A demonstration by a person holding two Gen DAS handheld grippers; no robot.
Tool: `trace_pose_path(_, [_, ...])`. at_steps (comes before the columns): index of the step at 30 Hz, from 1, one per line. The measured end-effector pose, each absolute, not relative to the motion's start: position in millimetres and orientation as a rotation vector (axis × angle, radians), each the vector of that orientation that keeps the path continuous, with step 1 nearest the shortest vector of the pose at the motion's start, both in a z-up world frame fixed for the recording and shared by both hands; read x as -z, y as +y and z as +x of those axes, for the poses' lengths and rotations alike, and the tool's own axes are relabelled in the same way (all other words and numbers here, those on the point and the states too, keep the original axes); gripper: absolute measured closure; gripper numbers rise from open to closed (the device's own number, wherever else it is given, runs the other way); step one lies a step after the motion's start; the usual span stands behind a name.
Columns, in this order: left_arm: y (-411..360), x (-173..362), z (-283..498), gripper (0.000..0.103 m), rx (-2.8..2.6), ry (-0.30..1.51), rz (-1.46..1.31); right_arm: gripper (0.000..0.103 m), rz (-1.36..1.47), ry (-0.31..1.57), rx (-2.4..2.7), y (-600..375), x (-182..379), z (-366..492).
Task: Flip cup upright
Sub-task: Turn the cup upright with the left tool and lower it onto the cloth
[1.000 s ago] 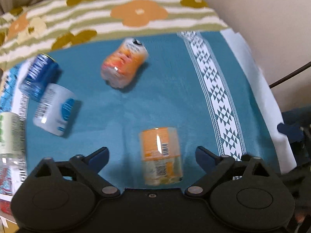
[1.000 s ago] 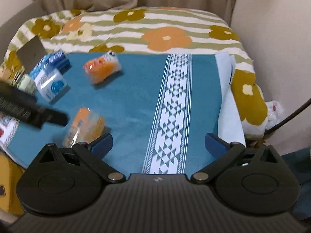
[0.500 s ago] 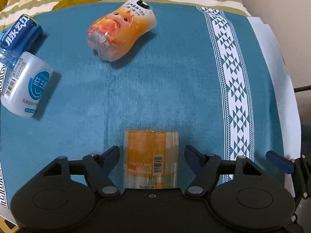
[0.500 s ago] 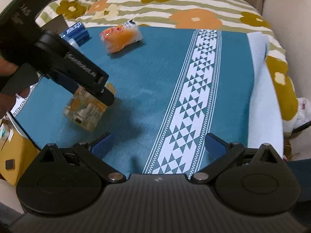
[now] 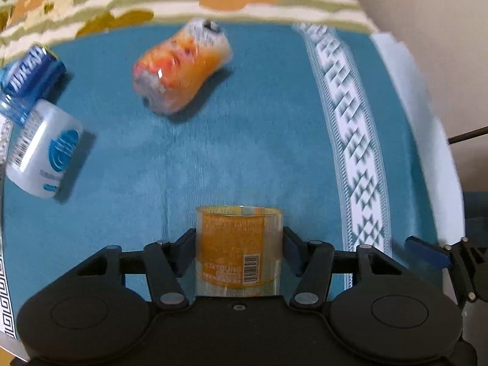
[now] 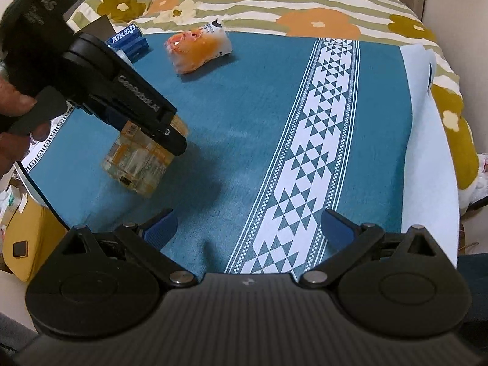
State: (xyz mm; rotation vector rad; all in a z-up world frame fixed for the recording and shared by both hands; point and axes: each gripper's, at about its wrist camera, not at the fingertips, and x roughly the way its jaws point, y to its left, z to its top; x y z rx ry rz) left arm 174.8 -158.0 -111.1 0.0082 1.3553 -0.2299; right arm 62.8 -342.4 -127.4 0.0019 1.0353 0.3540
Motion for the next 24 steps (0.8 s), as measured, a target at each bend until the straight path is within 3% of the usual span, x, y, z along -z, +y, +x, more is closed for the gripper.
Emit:
trace_pose_path(6, [-140.4,87.1,138.6,0.041,0.229,1.045,-0.017,0.000,0.042,1.030,-0.346,-344.0,120.7,61.4])
trace_pose_path(11, [-125.7,104.9,112.3,0.041,0.222,0.814,-0.060,0.000,0.041,1.046,-0.336,-335.3,125.4,58.9])
trace_pose_path(17, [-112.2,128.4,105.2,0.040,0.228,0.711,-0.151,0.000,-0.002,1.063,-0.309,-320.0,139.0,54.7])
trace_pose_path(24, [-117.2,134.8,87.9,0.040,0.257,0.639,-0.069,0.000,-0.010,1.045,-0.283,-308.7,143.9,49.3])
